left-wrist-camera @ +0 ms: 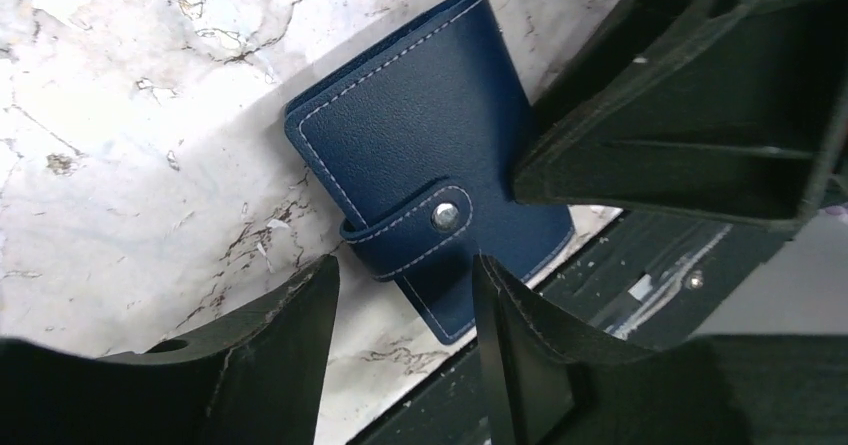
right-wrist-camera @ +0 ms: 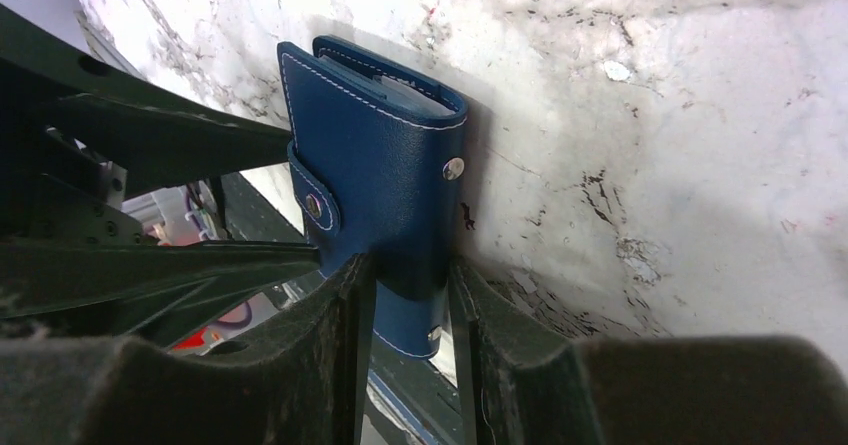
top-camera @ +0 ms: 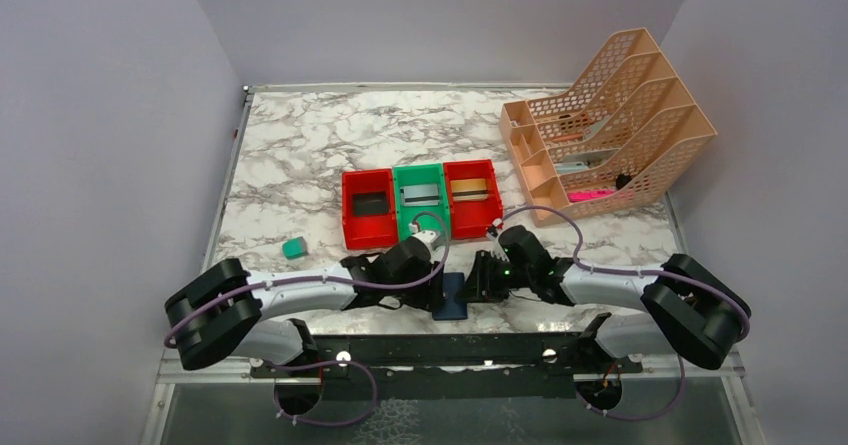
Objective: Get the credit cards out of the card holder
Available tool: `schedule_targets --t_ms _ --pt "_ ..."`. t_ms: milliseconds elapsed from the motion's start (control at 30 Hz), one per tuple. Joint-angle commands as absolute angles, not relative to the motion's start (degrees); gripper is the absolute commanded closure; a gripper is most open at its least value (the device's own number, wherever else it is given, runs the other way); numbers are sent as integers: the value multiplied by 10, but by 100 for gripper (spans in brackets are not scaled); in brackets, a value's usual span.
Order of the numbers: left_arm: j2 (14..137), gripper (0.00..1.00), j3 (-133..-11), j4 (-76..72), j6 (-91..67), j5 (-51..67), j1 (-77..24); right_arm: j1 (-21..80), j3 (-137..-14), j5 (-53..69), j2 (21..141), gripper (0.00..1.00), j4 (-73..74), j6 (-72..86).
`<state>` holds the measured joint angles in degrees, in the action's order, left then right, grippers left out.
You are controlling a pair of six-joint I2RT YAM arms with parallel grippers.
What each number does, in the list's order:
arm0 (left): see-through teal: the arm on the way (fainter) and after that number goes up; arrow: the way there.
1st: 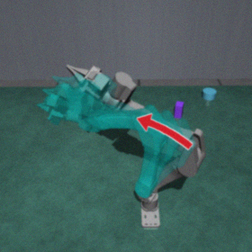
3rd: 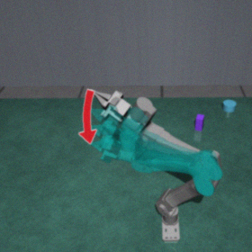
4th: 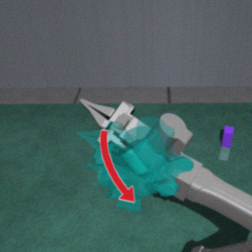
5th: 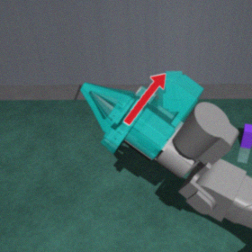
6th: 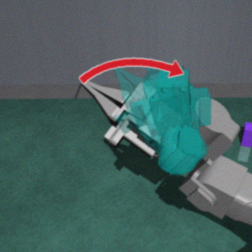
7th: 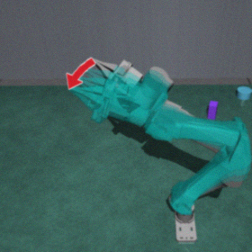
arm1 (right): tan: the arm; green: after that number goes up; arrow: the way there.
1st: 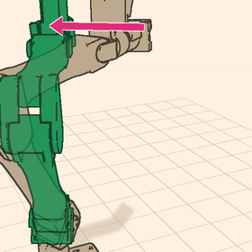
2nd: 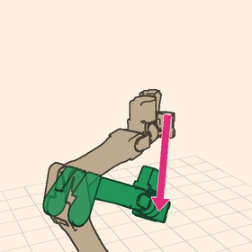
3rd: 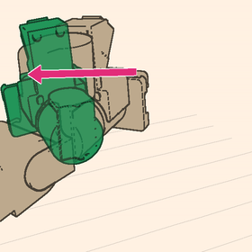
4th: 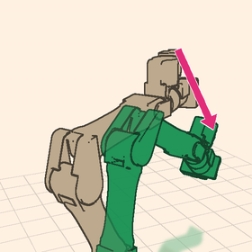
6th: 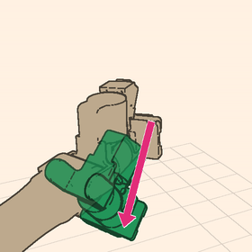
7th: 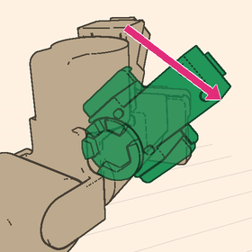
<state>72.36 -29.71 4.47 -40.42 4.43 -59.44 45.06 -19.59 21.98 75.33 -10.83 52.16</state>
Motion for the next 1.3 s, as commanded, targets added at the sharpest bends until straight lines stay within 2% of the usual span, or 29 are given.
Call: schedule_targets --t_ms 0,200,533,600,733,833,900,1033,1167,1267 --pt "764 46 -329 26 -412 -6 -612 455 -195 217 767 62 -104 529" --pt "813 49 -380 74 -403 -63 -639 455 -203 216 773 61 -103 530" --pt "834 70 -407 115 -401 -106 -657 455 -205 211 757 60 -113 555" --pt "824 73 -401 105 -403 -103 -657 455 -201 209 753 56 -122 560" --pt "799 75 -376 71 -414 -94 -657 455 -216 168 756 42 -80 548" --pt "789 75 -362 51 -418 -85 -657 455 -236 137 755 37 -30 516" --pt "789 70 -361 53 -416 -86 -657 455 -243 127 757 40 -13 495" --pt "786 57 -379 94 -406 -111 -657 455 -252 134 773 50 -3 483" --pt "778 38 -408 134 -389 -136 -657 455 -248 123 774 52 0 497" --pt "782 34 -430 162 -379 -149 -657 455 -248 115 770 52 4 501"
